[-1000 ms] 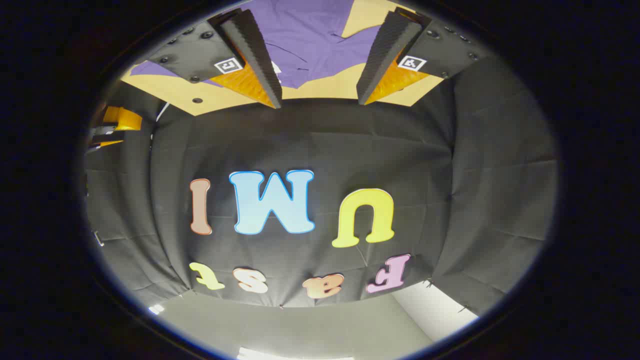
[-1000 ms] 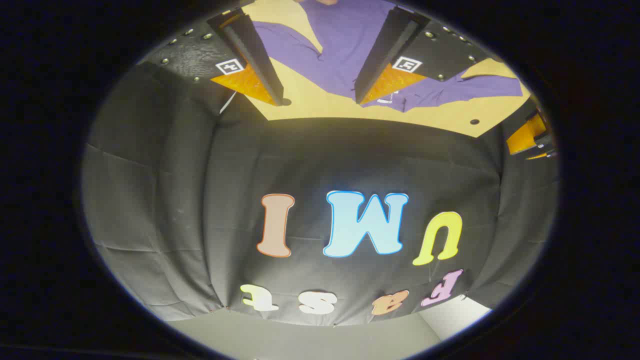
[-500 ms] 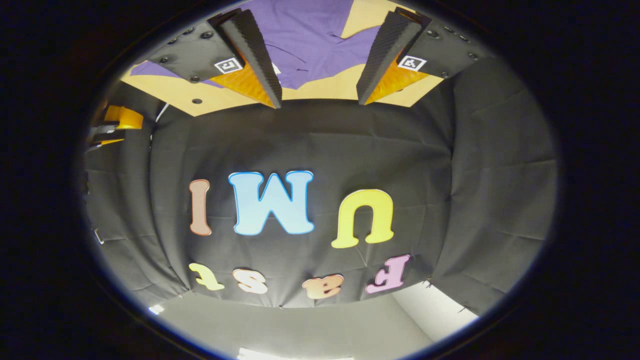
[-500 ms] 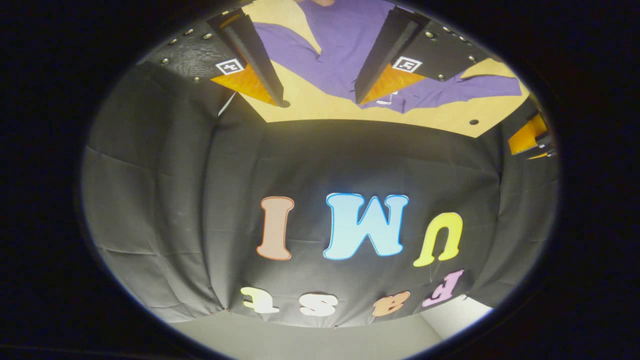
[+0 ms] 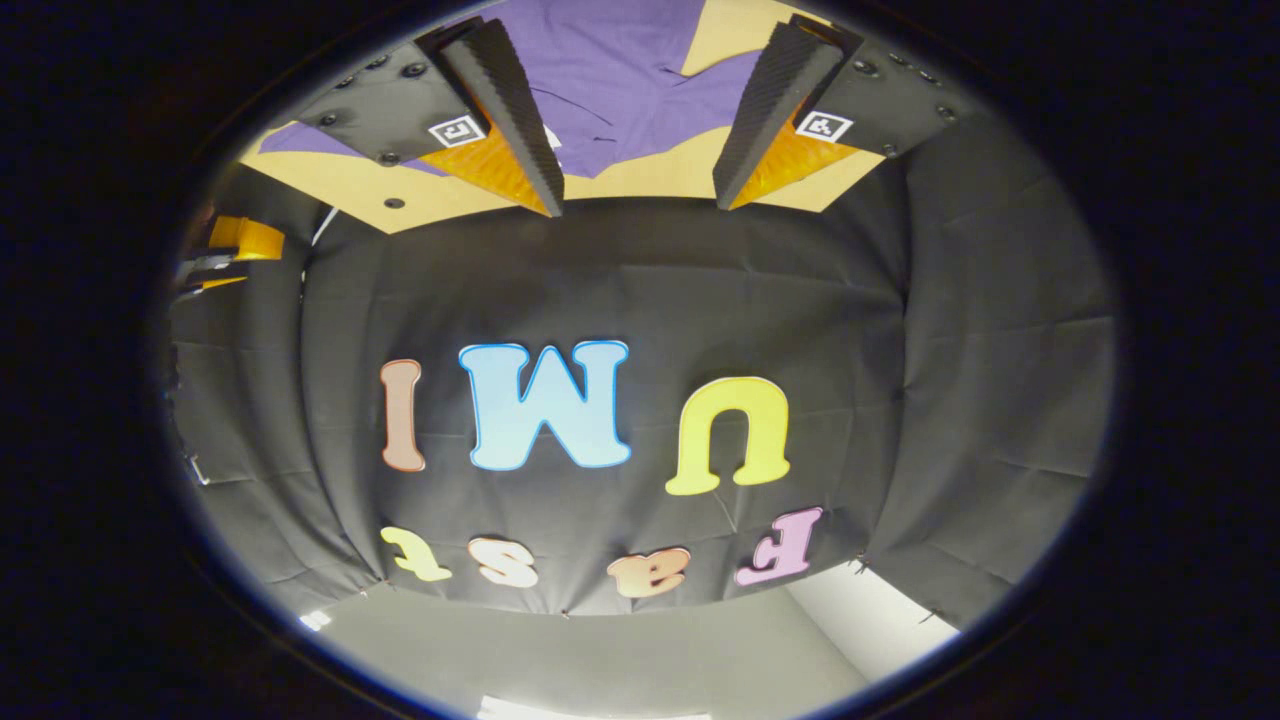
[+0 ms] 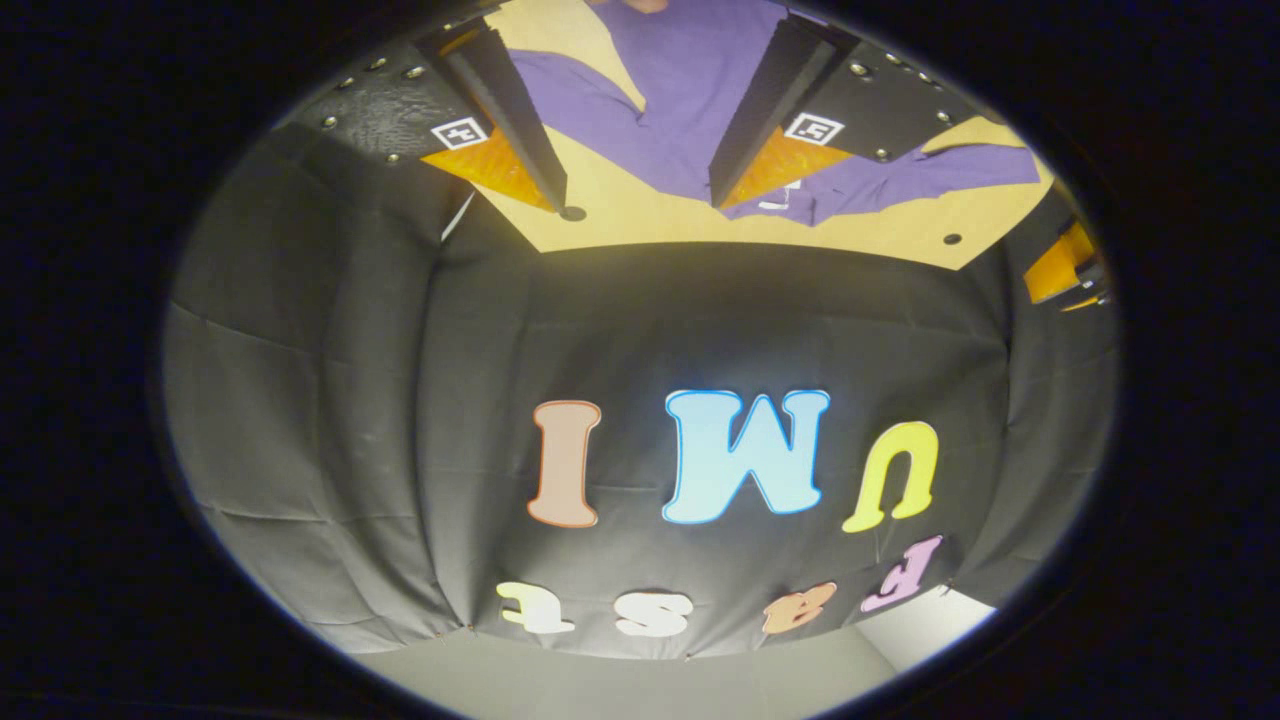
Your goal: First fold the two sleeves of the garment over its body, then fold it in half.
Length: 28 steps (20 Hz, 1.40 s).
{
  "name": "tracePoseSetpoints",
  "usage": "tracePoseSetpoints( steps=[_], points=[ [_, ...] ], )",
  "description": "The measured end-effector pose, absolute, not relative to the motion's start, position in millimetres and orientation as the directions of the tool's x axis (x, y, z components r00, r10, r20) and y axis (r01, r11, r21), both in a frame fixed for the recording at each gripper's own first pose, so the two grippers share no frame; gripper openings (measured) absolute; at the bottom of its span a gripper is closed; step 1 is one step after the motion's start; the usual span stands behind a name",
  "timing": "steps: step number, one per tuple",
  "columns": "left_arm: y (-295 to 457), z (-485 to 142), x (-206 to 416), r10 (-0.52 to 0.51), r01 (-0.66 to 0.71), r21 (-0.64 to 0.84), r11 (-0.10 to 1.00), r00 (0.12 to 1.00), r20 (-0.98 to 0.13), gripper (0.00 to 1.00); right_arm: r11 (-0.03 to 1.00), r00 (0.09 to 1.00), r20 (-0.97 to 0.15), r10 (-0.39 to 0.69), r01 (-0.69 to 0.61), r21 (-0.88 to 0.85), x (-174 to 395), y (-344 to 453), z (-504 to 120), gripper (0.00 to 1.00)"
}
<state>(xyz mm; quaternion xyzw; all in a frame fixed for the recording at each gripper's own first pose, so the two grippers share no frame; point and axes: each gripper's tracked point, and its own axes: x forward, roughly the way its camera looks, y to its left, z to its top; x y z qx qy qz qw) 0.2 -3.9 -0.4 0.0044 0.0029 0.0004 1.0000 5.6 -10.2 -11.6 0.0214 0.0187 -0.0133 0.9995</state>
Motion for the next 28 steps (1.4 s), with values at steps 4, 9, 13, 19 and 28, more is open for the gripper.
tracePoseSetpoints(
  steps=[4,9,13,19,28],
  points=[
    [-10.2,-0.7,0.0,-0.014,0.014,0.008,1.000,1.000,-0.010,0.96,0.996,0.994,-0.103,-0.041,0.049,0.079,9.8,-21.3,-30.2,0.92],
    [-16.8,-1.6,-1.5,-0.032,0.032,-0.007,0.999,0.999,-0.012,0.96,0.976,0.974,-0.217,-0.061,0.103,0.192,12.5,-46.7,-62.3,0.92],
    [-15.9,-3.7,-5.8,-0.027,0.027,-0.005,1.000,0.999,-0.018,0.96,0.928,0.938,-0.326,-0.116,0.219,0.300,13.6,-85.5,-94.0,0.92],
    [-18.9,-12.6,-11.8,-0.026,0.026,-0.008,1.000,0.999,-0.045,0.96,0.830,0.868,-0.467,-0.172,0.383,0.405,8.7,-143.7,-154.1,0.93],
    [-37.6,-16.4,-12.3,-0.052,0.053,0.012,0.999,0.997,-0.061,0.96,0.723,0.761,-0.627,-0.165,0.526,0.448,-2.5,-195.2,-226.3,0.94]
  ],
)
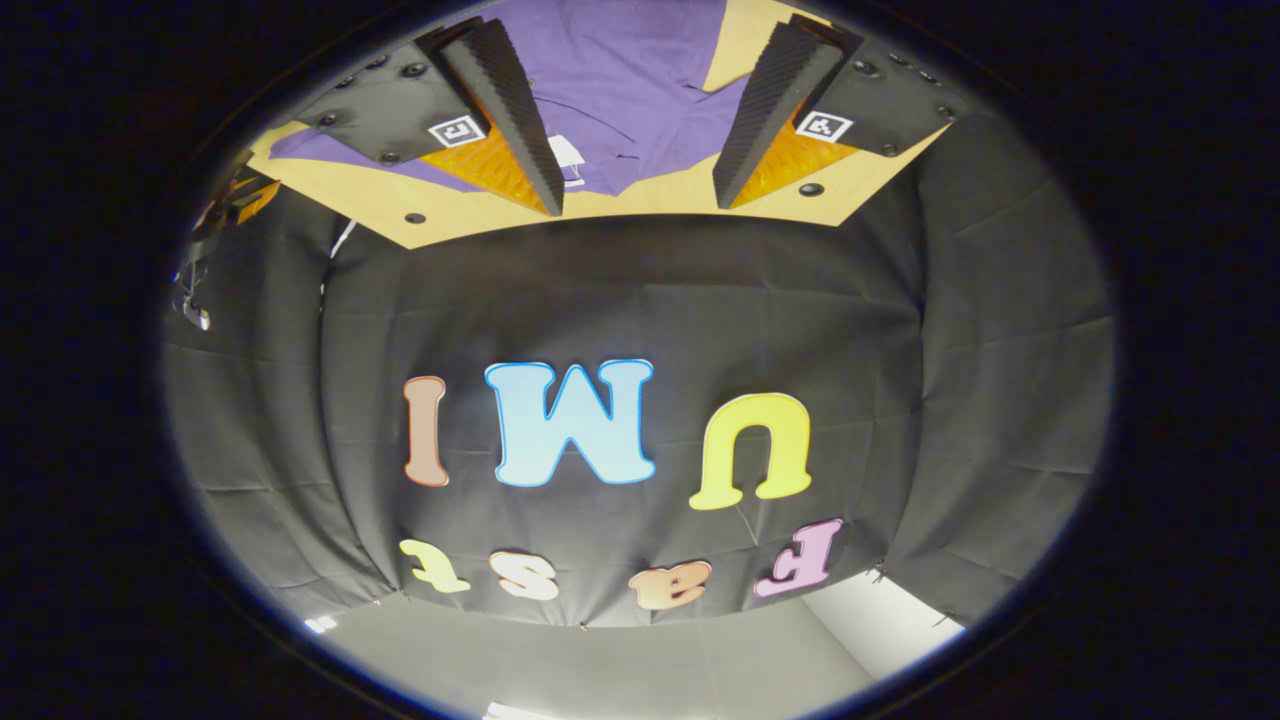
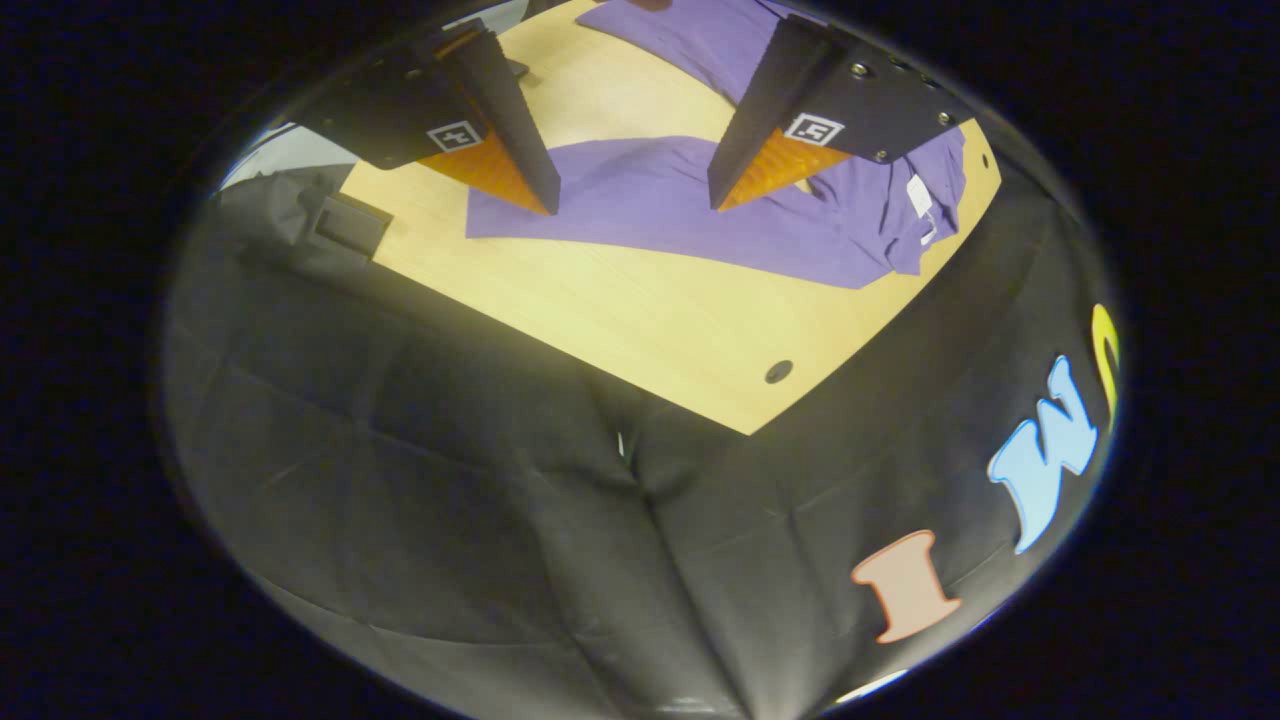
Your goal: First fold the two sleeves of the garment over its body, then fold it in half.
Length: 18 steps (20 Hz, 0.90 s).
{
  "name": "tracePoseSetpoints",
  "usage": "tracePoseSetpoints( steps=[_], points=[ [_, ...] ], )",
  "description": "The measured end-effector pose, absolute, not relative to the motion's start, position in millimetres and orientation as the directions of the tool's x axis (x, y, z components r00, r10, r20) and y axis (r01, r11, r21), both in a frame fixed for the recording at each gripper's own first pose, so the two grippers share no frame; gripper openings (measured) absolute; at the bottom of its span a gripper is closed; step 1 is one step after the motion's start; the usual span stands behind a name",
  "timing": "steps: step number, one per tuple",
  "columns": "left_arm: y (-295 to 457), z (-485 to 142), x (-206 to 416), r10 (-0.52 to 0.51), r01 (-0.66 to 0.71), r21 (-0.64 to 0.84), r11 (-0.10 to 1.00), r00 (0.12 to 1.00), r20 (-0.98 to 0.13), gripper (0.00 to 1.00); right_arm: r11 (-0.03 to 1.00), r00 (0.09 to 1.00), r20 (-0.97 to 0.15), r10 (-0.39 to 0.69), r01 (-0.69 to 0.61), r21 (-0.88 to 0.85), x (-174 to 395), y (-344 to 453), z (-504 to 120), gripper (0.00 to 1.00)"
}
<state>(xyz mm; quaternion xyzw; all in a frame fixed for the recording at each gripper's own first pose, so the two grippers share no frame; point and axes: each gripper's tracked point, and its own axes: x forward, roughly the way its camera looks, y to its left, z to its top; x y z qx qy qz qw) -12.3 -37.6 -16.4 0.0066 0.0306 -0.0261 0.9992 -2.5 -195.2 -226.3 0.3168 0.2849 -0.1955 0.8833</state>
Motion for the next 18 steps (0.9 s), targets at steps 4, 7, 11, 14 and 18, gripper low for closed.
tracePoseSetpoints(
  steps=[4,7,11,14,18],
  points=[
    [-45.2,-18.7,-9.7,-0.064,0.065,0.022,0.998,0.995,-0.072,0.96,0.671,0.699,-0.697,-0.162,0.596,0.442,-3.4,-220.0,-252.1,0.93],
    [-49.7,-20.0,-6.7,-0.068,0.070,0.027,0.997,0.995,-0.078,0.96,0.648,0.650,-0.742,-0.165,0.638,0.415,-6.9,-234.0,-272.1,0.93],
    [-57.5,-23.9,-1.8,-0.076,0.079,0.031,0.996,0.993,-0.092,0.96,0.637,0.586,-0.793,-0.170,0.679,0.365,-10.3,-245.3,-296.6,0.93],
    [-63.3,-25.1,-1.4,-0.081,0.084,0.029,0.996,0.992,-0.097,0.96,0.638,0.529,-0.830,-0.177,0.704,0.313,-12.9,-254.4,-314.9,0.93],
    [-68.7,-30.3,-3.4,-0.084,0.087,0.017,0.996,0.991,-0.107,0.96,0.610,0.492,-0.860,-0.132,0.724,0.321,-10.4,-256.4,-327.6,0.94]
  ],
)
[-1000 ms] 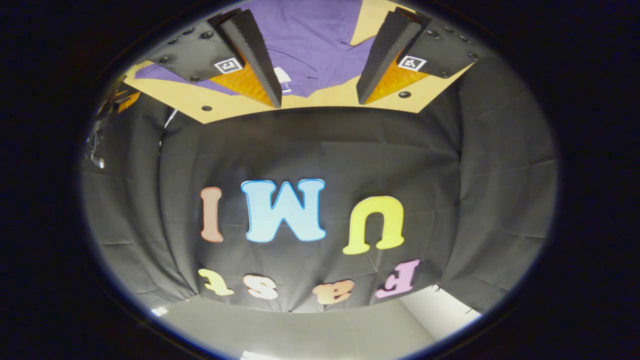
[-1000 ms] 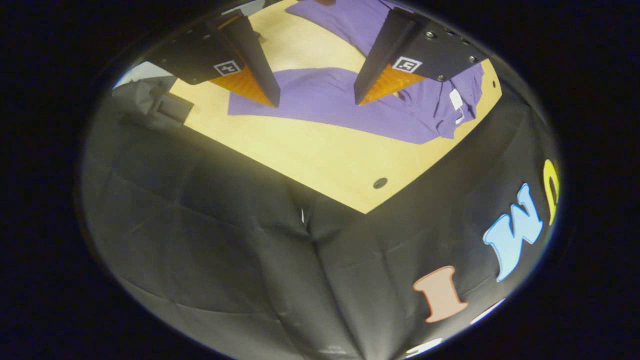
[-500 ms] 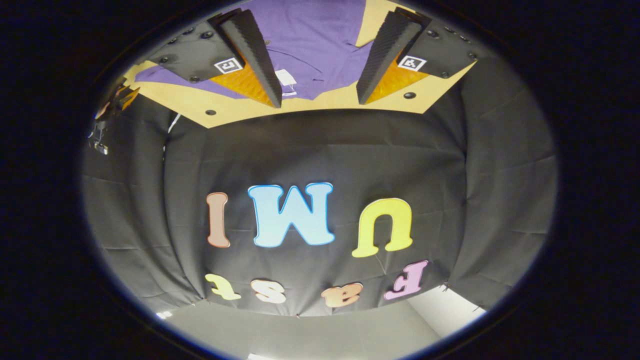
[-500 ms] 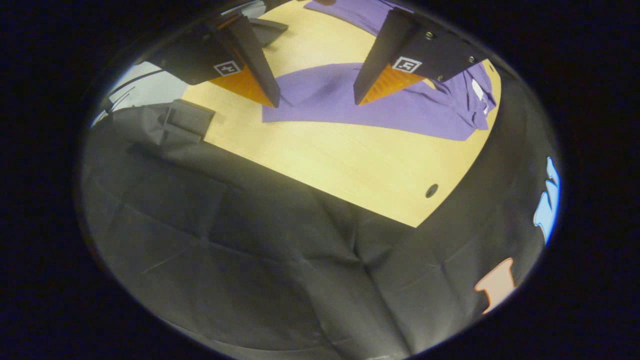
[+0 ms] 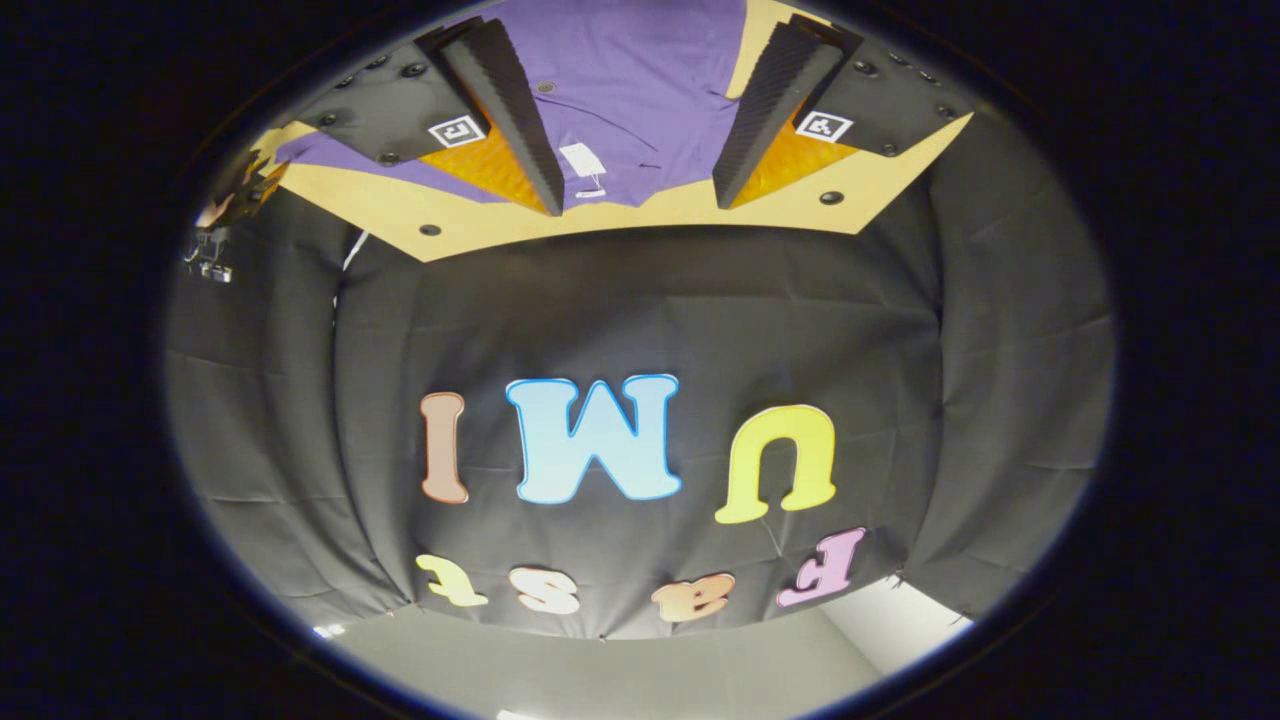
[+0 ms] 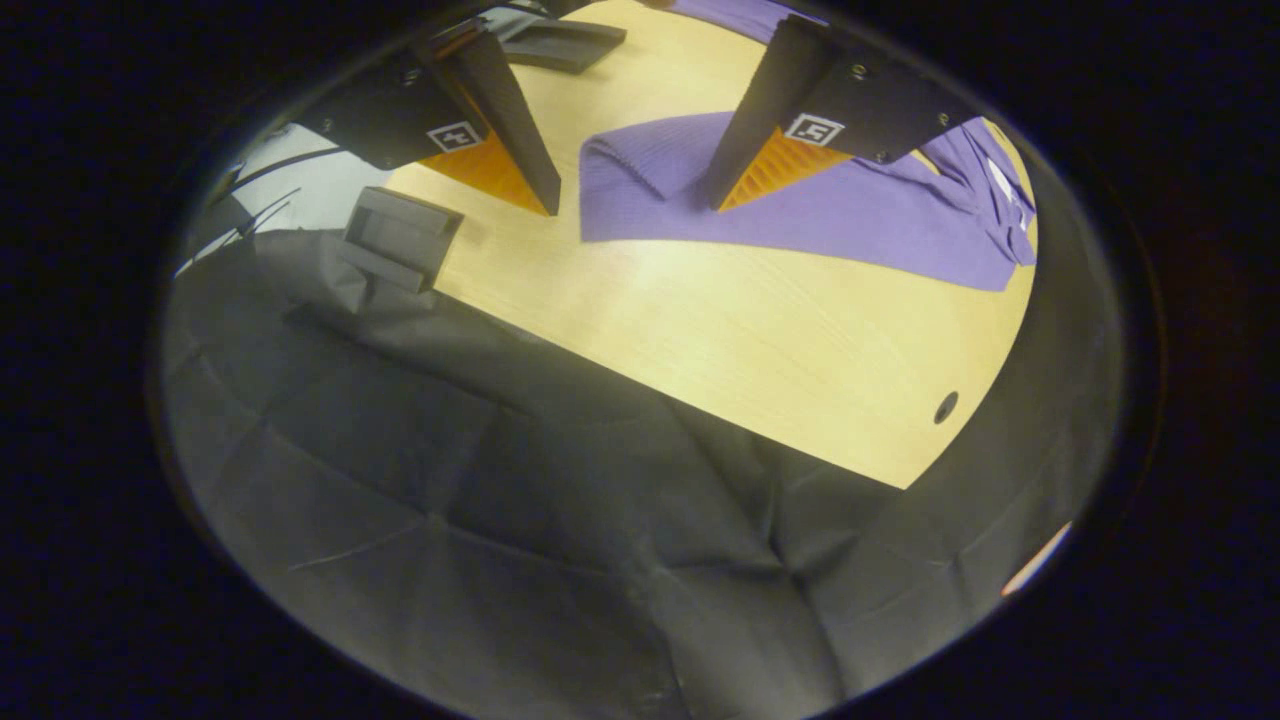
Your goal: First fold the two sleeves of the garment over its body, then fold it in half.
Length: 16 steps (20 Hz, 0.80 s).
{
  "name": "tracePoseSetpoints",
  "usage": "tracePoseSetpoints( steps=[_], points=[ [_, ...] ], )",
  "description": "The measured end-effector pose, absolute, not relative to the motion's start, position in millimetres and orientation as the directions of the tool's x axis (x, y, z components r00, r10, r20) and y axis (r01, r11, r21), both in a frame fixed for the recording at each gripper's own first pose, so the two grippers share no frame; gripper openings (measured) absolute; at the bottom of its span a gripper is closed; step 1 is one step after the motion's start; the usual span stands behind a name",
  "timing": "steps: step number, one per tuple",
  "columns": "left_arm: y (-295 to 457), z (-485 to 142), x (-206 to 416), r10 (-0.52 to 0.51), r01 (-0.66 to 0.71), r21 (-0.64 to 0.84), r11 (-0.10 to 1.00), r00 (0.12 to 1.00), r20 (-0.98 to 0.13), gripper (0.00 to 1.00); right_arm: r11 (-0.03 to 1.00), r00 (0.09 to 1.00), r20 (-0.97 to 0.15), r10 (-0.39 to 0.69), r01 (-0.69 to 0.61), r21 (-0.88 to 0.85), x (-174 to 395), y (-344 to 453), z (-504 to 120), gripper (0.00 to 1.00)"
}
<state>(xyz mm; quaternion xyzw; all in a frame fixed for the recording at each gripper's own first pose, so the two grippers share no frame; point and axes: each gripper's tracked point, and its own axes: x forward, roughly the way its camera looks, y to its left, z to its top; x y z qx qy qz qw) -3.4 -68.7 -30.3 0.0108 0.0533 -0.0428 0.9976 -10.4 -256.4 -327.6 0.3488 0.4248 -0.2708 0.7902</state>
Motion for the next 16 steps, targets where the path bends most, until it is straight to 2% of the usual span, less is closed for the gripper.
tracePoseSetpoints(
  steps=[7,11,14,15,16],
  points=[
    [-62.2,-30.4,-5.5,-0.064,0.066,0.018,0.998,0.993,-0.104,0.96,0.612,0.433,-0.895,-0.106,0.738,0.285,-14.7,-251.1,-342.3,0.94],
    [-58.5,-34.7,-0.7,-0.058,0.059,0.001,0.998,0.992,-0.110,0.96,0.668,0.394,-0.914,-0.099,0.707,0.232,-18.9,-243.8,-348.2,0.96],
    [-54.9,-40.5,1.2,-0.053,0.051,-0.013,0.999,0.991,-0.119,0.96,0.688,0.385,-0.917,-0.103,0.694,0.214,-17.4,-240.8,-347.7,0.90],
    [-52.7,-40.8,1.9,-0.049,0.048,-0.012,0.999,0.992,-0.120,0.96,0.679,0.383,-0.918,-0.100,0.701,0.218,-15.6,-239.4,-348.8,0.83],
    [-50.5,-40.2,1.4,-0.046,0.045,-0.010,0.999,0.992,-0.118,0.96,0.679,0.381,-0.919,-0.098,0.701,0.218,-15.4,-239.5,-347.3,0.80]
  ],
)
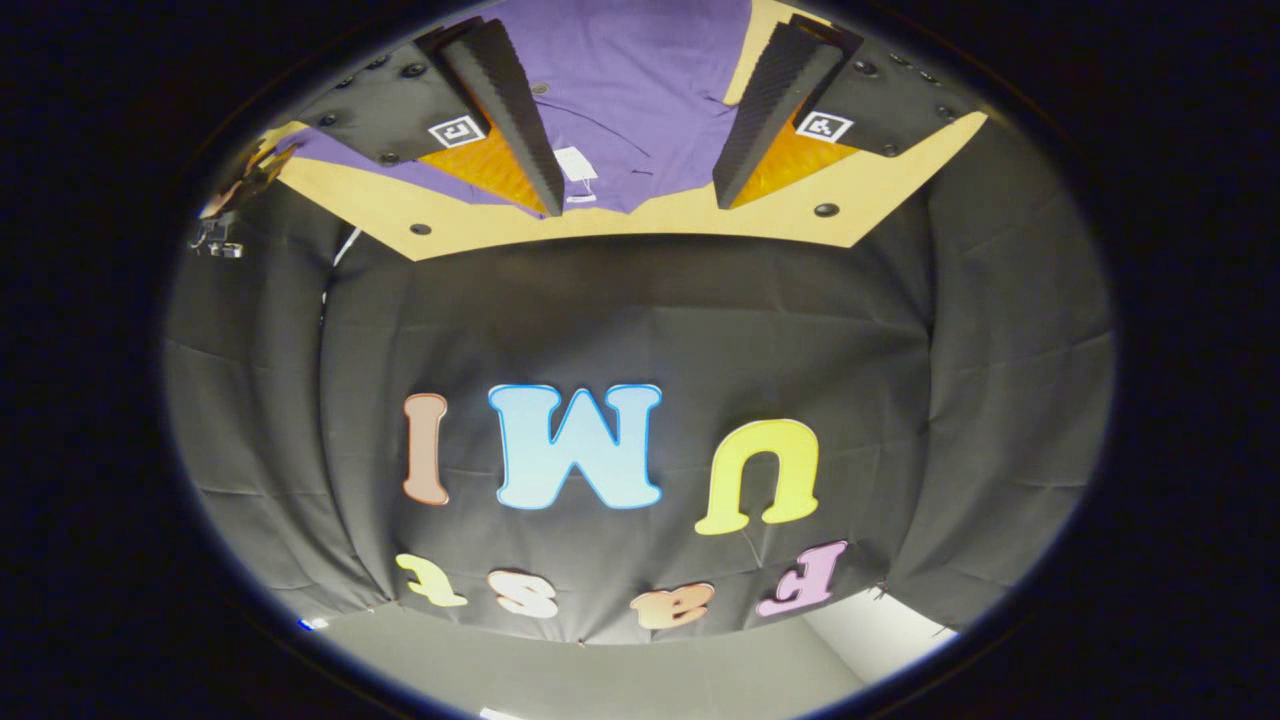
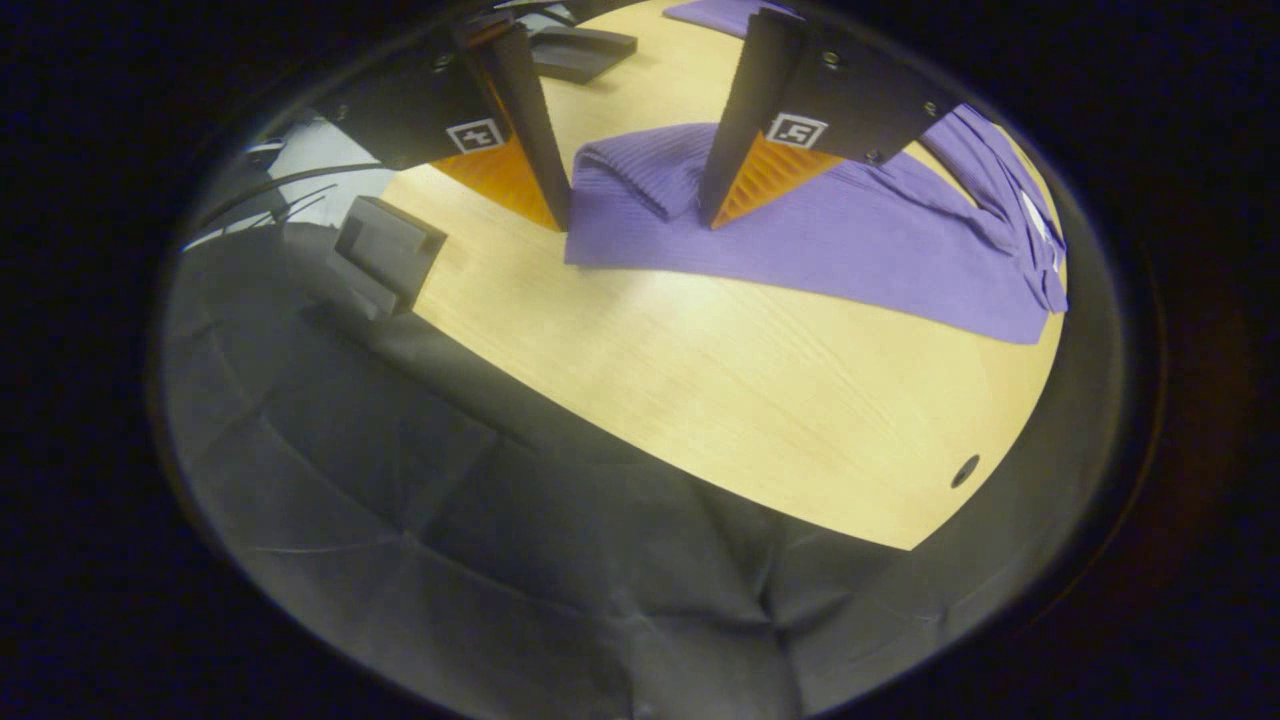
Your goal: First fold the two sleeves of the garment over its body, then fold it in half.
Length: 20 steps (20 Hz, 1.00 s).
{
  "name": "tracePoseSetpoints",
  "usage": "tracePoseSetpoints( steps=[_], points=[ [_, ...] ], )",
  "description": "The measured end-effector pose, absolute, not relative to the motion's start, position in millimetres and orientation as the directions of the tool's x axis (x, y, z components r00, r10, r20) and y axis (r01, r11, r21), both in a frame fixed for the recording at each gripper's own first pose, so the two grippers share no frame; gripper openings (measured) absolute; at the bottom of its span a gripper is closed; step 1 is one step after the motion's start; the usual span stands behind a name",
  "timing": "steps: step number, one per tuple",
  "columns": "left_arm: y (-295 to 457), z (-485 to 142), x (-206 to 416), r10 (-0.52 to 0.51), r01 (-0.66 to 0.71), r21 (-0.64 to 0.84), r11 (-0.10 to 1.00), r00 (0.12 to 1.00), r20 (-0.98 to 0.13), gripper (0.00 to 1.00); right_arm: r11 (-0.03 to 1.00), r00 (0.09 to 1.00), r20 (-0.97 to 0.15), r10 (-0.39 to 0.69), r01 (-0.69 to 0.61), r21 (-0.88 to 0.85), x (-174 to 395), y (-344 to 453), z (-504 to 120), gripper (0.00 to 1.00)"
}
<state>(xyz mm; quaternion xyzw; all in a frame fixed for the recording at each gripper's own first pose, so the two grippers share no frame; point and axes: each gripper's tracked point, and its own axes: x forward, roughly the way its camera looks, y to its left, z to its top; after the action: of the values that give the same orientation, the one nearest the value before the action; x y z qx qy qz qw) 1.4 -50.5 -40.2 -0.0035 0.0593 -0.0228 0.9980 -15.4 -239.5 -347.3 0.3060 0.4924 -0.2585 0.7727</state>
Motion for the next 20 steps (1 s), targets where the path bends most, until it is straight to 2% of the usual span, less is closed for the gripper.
tracePoseSetpoints(
  steps=[2,3,4,6,8,11,12,13,17,19,20],
  points=[
    [-46.9,-37.4,1.5,-0.040,0.040,-0.002,0.999,0.993,-0.113,0.96,0.684,0.387,-0.917,-0.099,0.695,0.220,-15.6,-240.8,-345.8,0.80],
    [-45.4,-36.8,2.5,-0.040,0.040,0.002,0.999,0.993,-0.110,0.96,0.681,0.389,-0.916,-0.098,0.698,0.223,-12.6,-238.7,-344.0,0.71],
    [-44.9,-36.4,3.3,-0.039,0.040,0.003,0.999,0.993,-0.109,0.96,0.687,0.389,-0.916,-0.096,0.692,0.222,-12.7,-238.7,-344.5,0.68],
    [-44.7,-36.6,2.5,-0.042,0.043,0.000,0.999,0.993,-0.106,0.96,0.711,0.406,-0.909,-0.093,0.667,0.225,-11.7,-240.2,-345.7,0.68],
    [-45.6,-36.3,0.9,-0.047,0.047,-0.003,0.999,0.993,-0.105,0.96,0.695,0.405,-0.910,-0.090,0.680,0.234,-10.9,-237.6,-344.3,0.35],
    [-46.6,-32.8,-1.2,-0.050,0.051,0.001,0.999,0.994,-0.096,0.96,0.729,0.414,-0.906,-0.088,0.646,0.225,-11.8,-238.5,-345.8,0.35],
    [-46.6,-31.3,-2.0,-0.051,0.051,0.004,0.999,0.994,-0.093,0.96,0.726,0.444,-0.892,-0.080,0.639,0.253,-5.2,-236.1,-346.8,0.35],
    [-45.3,-30.7,-2.2,-0.050,0.051,0.005,0.999,0.995,-0.091,0.96,0.715,0.442,-0.894,-0.077,0.650,0.260,-4.9,-234.7,-340.5,0.11],
    [-43.8,-28.1,-6.8,-0.047,0.048,0.004,0.999,0.995,-0.084,0.96,0.703,0.484,-0.871,-0.077,0.646,0.297,-3.7,-240.0,-339.0,0.13],
    [-44.7,-28.0,-9.2,-0.048,0.049,0.005,0.999,0.996,-0.081,0.96,0.708,0.496,-0.866,-0.067,0.635,0.309,-2.9,-238.1,-339.4,0.05],
    [-44.9,-26.7,-10.7,-0.049,0.050,0.007,0.999,0.996,-0.078,0.96,0.706,0.500,-0.863,-0.070,0.636,0.311,-4.6,-237.8,-340.0,0.04]
  ],
)
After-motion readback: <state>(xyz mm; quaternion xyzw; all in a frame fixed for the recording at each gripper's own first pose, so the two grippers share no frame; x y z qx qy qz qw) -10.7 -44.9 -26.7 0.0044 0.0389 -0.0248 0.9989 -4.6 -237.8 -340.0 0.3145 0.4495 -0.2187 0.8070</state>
